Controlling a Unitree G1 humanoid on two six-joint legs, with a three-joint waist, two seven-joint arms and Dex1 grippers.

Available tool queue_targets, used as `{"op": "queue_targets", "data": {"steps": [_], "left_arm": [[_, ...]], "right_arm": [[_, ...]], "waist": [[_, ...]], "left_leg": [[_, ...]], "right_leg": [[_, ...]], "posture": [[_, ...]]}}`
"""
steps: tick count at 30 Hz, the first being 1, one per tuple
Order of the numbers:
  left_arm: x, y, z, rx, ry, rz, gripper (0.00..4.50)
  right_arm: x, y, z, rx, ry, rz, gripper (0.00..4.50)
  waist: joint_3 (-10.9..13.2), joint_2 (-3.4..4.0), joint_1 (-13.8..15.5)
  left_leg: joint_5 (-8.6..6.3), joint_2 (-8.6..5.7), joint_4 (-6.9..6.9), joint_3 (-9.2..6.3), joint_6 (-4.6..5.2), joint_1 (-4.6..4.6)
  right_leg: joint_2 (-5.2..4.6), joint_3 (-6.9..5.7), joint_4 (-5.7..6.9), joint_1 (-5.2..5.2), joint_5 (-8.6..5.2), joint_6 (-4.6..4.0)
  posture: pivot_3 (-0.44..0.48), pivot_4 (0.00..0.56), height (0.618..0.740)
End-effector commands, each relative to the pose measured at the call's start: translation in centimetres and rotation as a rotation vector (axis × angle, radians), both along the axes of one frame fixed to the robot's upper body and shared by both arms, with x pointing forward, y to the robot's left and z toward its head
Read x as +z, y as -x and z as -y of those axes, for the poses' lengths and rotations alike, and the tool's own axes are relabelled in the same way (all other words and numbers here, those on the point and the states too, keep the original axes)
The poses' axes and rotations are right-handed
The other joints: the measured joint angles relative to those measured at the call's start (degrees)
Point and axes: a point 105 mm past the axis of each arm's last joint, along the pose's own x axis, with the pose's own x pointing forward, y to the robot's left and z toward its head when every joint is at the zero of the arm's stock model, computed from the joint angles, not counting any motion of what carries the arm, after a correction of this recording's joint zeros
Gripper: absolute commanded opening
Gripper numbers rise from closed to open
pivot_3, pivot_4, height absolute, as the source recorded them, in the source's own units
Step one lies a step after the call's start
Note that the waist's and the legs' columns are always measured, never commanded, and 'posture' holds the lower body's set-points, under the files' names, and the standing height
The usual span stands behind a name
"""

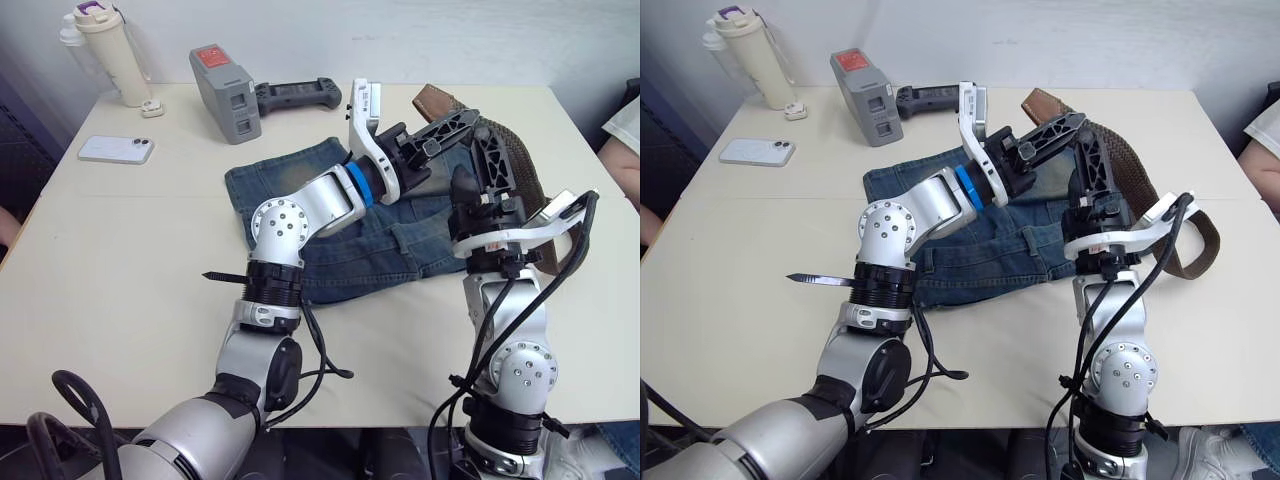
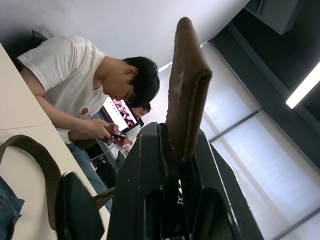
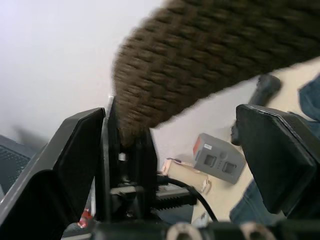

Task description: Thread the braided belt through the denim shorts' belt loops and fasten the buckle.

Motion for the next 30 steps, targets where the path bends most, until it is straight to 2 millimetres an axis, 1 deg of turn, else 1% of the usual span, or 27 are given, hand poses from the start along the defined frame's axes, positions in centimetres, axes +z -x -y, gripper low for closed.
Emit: {"op": "queue_targets", "data": {"steps": [1,6,8,10,15,22,27,30], "left_arm": [[0.0,2.3,2.2,-0.103,0.069,-0.03,0.0],[-0.1,2.1,2.1,-0.084,0.05,-0.009,0.0],[-0.4,2.4,2.3,-0.08,-0.006,0.059,0.0],[-0.1,2.2,2.3,-0.077,0.031,0.027,0.0],[0.3,2.0,2.1,-0.057,0.034,0.066,0.0],[0.5,1.5,2.0,-0.027,0.037,0.09,0.0],[0.0,1.4,2.2,-0.028,0.035,0.07,0.0],[0.4,1.4,2.2,-0.025,0.039,0.075,0.0]], "right_arm": [[2.1,0.1,1.3,-0.035,-0.032,0.087,4.46],[3.0,0.6,1.5,-0.023,-0.052,0.136,4.46],[2.9,0.8,1.5,-0.021,-0.05,0.139,4.46],[2.7,1.0,1.6,-0.021,-0.049,0.134,4.46],[1.9,1.7,1.7,-0.025,-0.008,0.11,4.46],[1.5,2.1,1.9,-0.044,-0.016,0.097,4.46],[1.8,2.7,2.7,-0.093,-0.033,0.114,4.46],[2.1,3.1,2.7,-0.096,-0.045,0.121,4.46]], "waist": [[0.0,0.0,-0.1],[0.0,0.0,-0.21],[0.0,0.0,-0.21],[0.0,0.0,-0.21],[0.0,0.0,-0.22],[0.0,0.0,-0.2],[0.0,0.0,-0.21],[0.0,0.0,-0.2]], "left_leg": [[0.0,0.0,0.03,0.0,0.0,0.0],[0.0,0.0,0.05,-0.03,0.01,-0.02],[0.0,0.0,0.06,-0.02,0.01,-0.03],[-0.01,0.0,0.07,0.0,0.0,-0.02],[-0.01,0.0,0.07,0.01,0.01,-0.03],[-0.01,0.0,0.07,0.03,0.01,-0.02],[-0.01,0.0,0.07,0.04,0.01,-0.02],[0.0,0.0,0.07,0.04,0.01,-0.02]], "right_leg": [[0.0,0.0,0.02,0.0,0.0,0.0],[0.0,0.0,0.12,-0.04,-0.01,-0.01],[0.0,0.0,0.13,-0.05,-0.01,-0.01],[0.0,0.01,0.14,-0.06,-0.01,-0.01],[0.0,0.04,0.14,-0.07,-0.02,-0.03],[0.0,0.06,0.14,-0.08,-0.02,-0.04],[0.0,0.06,0.14,-0.08,-0.02,-0.04],[0.0,0.06,0.14,-0.08,-0.02,-0.04]], "posture": [[0.0,0.15,0.664],[0.0,0.15,0.664],[0.0,0.15,0.664],[0.0,0.15,0.664],[0.0,0.15,0.664],[0.0,0.15,0.664],[0.0,0.15,0.664],[0.0,0.15,0.664]]}}
